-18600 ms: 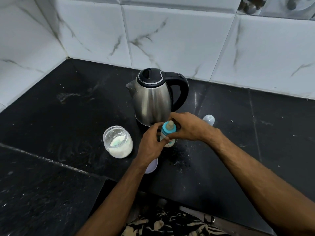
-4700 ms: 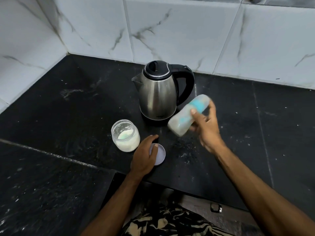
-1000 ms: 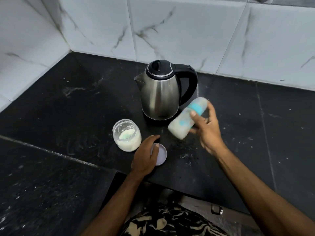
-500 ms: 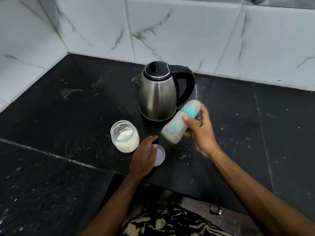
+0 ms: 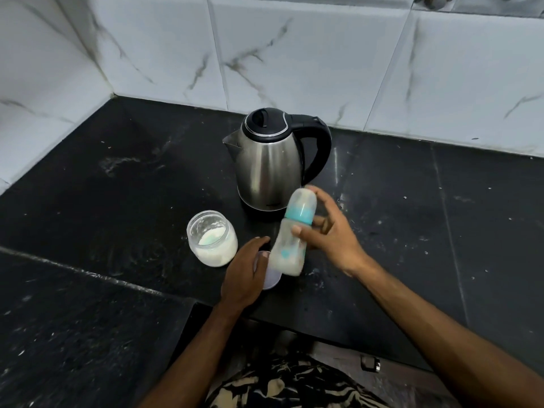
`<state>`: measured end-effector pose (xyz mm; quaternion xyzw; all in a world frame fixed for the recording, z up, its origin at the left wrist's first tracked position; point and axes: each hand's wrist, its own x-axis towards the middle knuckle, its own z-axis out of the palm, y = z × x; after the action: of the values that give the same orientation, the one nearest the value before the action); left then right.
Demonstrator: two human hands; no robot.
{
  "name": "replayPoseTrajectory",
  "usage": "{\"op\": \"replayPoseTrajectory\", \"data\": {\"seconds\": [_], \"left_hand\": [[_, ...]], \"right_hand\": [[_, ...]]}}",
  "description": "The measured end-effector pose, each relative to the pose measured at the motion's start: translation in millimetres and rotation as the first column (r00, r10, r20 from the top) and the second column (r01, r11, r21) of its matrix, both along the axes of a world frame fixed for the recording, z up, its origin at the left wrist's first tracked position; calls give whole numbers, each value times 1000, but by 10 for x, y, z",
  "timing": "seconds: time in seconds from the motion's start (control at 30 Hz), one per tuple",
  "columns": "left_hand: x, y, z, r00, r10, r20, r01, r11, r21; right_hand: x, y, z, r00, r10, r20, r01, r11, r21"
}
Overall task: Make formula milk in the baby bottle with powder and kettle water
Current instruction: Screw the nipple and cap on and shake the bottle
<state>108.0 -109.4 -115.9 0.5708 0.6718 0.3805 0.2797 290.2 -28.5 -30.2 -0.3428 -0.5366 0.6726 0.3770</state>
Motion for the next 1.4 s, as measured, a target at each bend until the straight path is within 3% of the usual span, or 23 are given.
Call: {"op": "replayPoseTrajectory", "data": {"seconds": [0.07,0.13,0.2,0.3,0.33,0.43,0.5,0.57,0.67,0.7,0.8,0.87,0.93,1.03,1.07,1.17,1.23,1.3,1.4], "left_hand": [[16,-14,24,999,22,-27,-22,1000,7],[32,-17,33,999,22,-31,-22,1000,-3],[21,-5,21,1000,20,-23,-20,1000,-8],[1,15,-8,1000,-4,12,4,1000,-19],[-1,10,-4,1000,-1,14,1,1000,-13],[7,-11,12,1000,24,-12,-24,1000,11],[17,-17,19,999,26,-33,-26,1000,7],[20,-10,17,999,30,-27,-30,1000,2],[9,1,9,1000,-8,8,8,1000,-10],[10,-2,10,1000,-11,10,11,1000,-6],[21,-16,24,1000,22,-16,-22,1000,8],[31,-19,27,999,26,-20,-26,1000,3],[10,-7,-2,1000,19,-18,-19,1000,-5],[-22,13,-44,1000,-10,6,10,1000,-22],[-18,8,-41,1000,-4,3,4,1000,-15],[20,-17,2,999,33,-27,-32,999,13],[27,-15,9,999,30,-22,-29,1000,6],[3,-1,-19,1000,18,-13,-18,1000,-6],[-21,17,-42,999,-13,40,15,999,-38]], "right_hand": [[-11,142,69,965,-240,-106,233,970,-70],[-17,230,82,907,-371,-201,344,926,-156],[-31,148,30,942,-297,-158,277,951,-140],[-12,-46,-87,998,42,40,-41,999,-17],[0,-35,-100,997,60,48,-61,998,5],[16,139,-6,967,-241,-87,235,969,-77],[30,222,2,911,-367,-190,336,926,-174],[21,143,-55,950,-277,-145,255,955,-151],[18,-41,-144,999,41,28,-40,998,-50],[22,-29,-146,999,42,32,-41,999,-28],[9,144,-28,952,-285,-114,269,954,-135],[3,201,5,896,-392,-207,353,914,-201],[-20,105,-12,952,-274,-139,256,957,-135],[-19,-46,-80,998,52,33,-52,999,-15],[-17,-20,-68,999,43,23,-43,999,-2],[2,174,51,953,-281,-115,270,958,-99],[10,239,50,908,-363,-207,334,928,-162],[-18,134,-8,958,-244,-148,226,966,-128],[-29,-49,-121,998,65,22,-65,998,-22]]}}
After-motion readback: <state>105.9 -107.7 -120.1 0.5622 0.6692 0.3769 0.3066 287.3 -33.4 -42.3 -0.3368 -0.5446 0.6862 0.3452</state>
